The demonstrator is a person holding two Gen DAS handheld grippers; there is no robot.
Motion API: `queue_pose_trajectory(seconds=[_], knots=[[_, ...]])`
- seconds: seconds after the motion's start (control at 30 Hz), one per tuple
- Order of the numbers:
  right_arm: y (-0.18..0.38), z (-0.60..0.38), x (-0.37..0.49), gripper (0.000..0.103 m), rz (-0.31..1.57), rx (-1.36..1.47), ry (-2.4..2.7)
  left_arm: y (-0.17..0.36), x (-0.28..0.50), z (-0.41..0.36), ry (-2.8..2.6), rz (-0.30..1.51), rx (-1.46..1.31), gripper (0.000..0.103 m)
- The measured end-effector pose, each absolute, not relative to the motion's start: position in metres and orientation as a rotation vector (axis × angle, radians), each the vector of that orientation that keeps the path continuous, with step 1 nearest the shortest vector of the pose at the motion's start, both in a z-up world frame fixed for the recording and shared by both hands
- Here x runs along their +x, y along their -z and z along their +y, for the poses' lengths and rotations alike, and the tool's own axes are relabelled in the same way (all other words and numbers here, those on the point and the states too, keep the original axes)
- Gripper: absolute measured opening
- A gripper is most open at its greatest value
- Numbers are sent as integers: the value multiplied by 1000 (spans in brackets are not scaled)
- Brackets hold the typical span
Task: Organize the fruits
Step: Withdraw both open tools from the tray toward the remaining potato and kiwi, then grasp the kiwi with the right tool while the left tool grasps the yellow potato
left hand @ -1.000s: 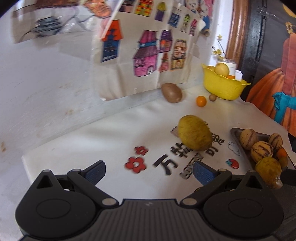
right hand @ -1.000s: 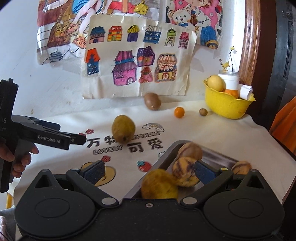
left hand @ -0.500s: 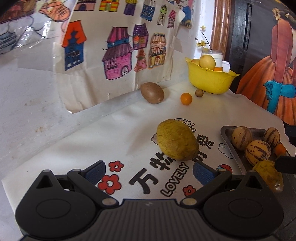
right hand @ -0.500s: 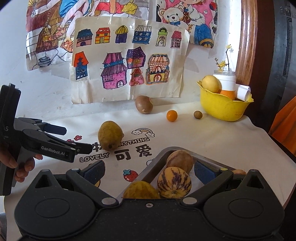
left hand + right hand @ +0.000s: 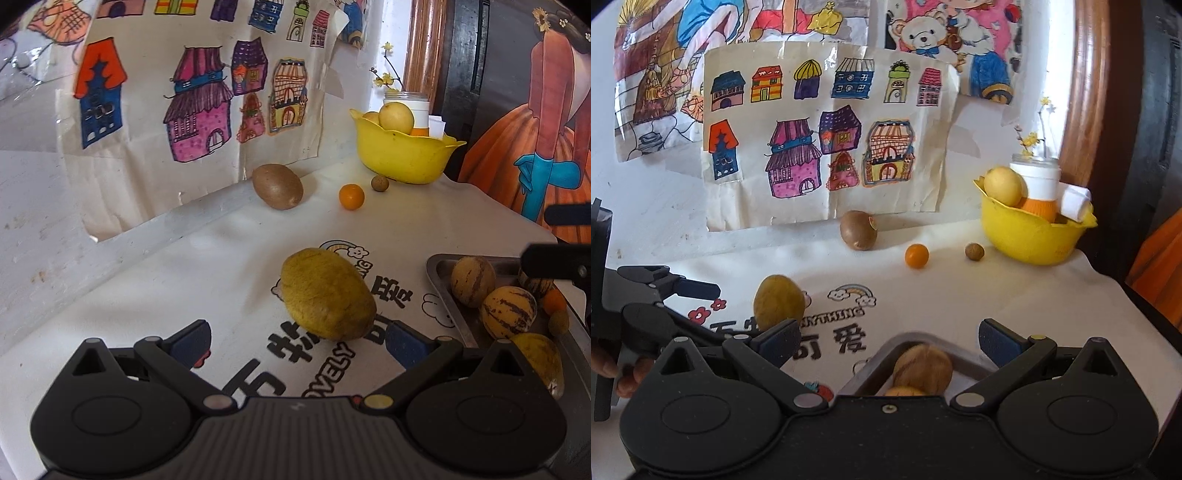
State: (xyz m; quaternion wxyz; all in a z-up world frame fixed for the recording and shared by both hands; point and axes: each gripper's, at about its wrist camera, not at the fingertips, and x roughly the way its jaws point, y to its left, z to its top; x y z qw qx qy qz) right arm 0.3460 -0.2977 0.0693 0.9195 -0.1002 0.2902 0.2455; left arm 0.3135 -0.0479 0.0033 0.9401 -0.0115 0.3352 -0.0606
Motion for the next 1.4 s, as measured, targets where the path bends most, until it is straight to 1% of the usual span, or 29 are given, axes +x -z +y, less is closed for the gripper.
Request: queue_pose_trajectory(seconds=[0.13,0.3,0.37,0.47,0.57,0.63,0.73,0.8,0.87,0.9,1.07,1.17,1.27,1.33,1.4], knots=[[-78,-284,378,102,621,-235,-555,-3,321,-48,131,678,-45,103],[-83,-266,436,102,703,-171,-612,-1,329,-45,133,673,-102,102],[-80,-256,459,102,744,-144,-638,1,332,-44,138,680,-127,100],[-71,-235,491,98,801,-123,-681,3,335,-44,150,678,-159,97],[-59,-210,515,93,820,-154,-696,4,339,-45,161,684,-186,91],[-51,-195,528,90,822,-170,-709,6,342,-45,173,690,-202,83],[-39,-178,543,88,819,-215,-702,9,346,-44,169,698,-228,76],[-30,-168,553,86,826,-241,-697,9,346,-42,171,688,-241,75],[-22,-163,561,85,834,-245,-694,10,348,-39,183,686,-269,70],[-19,-161,564,84,834,-246,-691,10,349,-39,193,687,-281,67],[-9,-150,578,80,829,-257,-687,11,350,-40,196,673,-288,66],[-2,-145,585,76,831,-265,-685,14,352,-32,199,675,-361,65],[5,-141,589,72,834,-273,-685,14,356,-27,172,666,-372,65],[9,-137,592,67,834,-284,-684,14,357,-24,160,663,-383,65],[14,-135,596,65,829,-291,-678,14,358,-22,148,659,-386,65]])
